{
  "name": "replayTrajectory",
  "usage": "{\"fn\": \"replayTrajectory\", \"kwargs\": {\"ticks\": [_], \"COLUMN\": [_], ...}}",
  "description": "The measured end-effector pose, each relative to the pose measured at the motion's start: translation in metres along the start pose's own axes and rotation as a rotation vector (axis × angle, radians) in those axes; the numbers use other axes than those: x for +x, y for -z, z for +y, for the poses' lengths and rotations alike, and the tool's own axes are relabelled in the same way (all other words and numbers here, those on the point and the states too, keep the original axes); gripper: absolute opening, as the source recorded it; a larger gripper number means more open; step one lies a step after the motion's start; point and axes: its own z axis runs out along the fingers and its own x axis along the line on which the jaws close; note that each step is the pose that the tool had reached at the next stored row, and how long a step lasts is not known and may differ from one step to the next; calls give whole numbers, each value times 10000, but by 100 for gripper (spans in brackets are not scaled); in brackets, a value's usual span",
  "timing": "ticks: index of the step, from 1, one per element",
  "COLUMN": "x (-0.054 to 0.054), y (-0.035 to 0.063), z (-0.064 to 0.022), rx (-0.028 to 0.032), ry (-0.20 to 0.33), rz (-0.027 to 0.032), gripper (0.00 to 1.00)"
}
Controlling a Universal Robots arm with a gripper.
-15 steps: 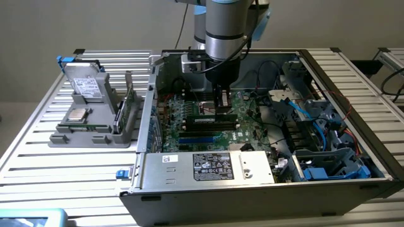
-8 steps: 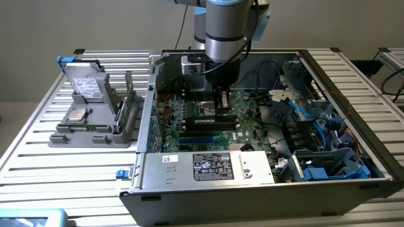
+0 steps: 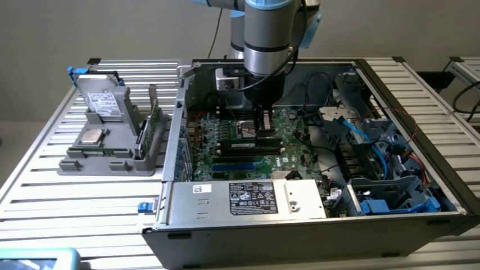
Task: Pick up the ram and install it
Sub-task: 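Insert the ram into the slot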
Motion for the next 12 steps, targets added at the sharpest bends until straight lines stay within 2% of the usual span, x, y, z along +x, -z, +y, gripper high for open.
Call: {"fn": "replayTrajectory", "kwargs": {"ticks": [4,7,12], "x": [-6,3,25], "y": [-4,-7,-12], "z": [1,1,2], "rx": [3,3,9], "ry": [1,0,4], "rz": [-5,-36,-153], "gripper": [14,14,14]}}
